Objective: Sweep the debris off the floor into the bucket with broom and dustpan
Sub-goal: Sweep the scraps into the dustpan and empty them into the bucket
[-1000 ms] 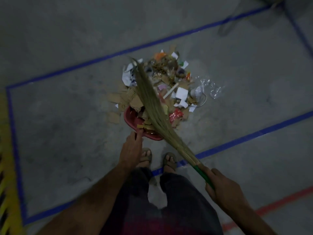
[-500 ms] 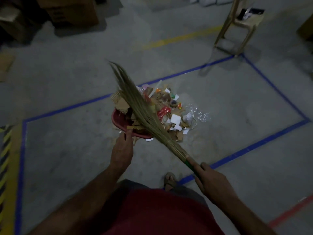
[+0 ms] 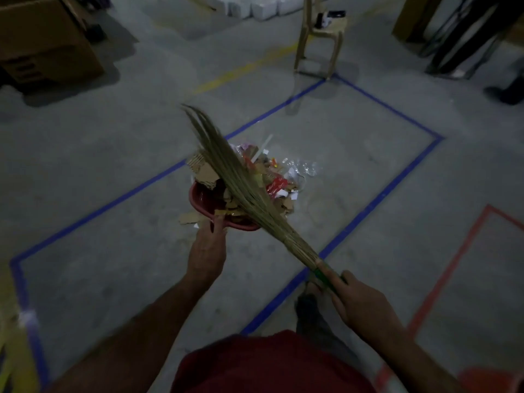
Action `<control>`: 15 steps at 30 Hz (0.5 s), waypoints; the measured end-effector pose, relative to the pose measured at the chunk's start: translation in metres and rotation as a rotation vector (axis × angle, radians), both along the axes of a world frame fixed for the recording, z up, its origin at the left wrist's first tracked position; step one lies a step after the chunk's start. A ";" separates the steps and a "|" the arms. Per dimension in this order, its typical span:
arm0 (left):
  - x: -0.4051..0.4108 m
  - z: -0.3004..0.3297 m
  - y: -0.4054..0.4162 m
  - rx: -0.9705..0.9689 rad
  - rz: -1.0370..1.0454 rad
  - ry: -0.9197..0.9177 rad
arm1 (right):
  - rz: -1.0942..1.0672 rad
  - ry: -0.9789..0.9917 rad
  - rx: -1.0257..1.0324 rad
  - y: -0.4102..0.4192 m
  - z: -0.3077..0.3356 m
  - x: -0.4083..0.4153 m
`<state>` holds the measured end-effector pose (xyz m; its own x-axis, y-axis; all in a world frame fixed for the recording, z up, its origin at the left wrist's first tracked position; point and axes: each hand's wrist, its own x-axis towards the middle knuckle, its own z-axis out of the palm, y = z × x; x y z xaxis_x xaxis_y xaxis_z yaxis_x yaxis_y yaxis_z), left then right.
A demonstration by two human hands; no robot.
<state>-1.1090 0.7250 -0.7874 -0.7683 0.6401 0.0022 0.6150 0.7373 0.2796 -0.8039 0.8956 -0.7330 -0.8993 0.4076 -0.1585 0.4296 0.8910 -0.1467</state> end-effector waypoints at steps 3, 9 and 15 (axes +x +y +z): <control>0.033 0.016 -0.007 0.031 -0.118 -0.008 | -0.122 -0.017 -0.003 -0.037 0.008 0.047; 0.113 0.023 0.016 0.044 -0.365 0.005 | -0.362 -0.019 0.008 -0.085 0.033 0.154; 0.230 0.025 0.051 0.093 -0.547 -0.078 | -0.587 -0.057 -0.038 -0.121 0.047 0.276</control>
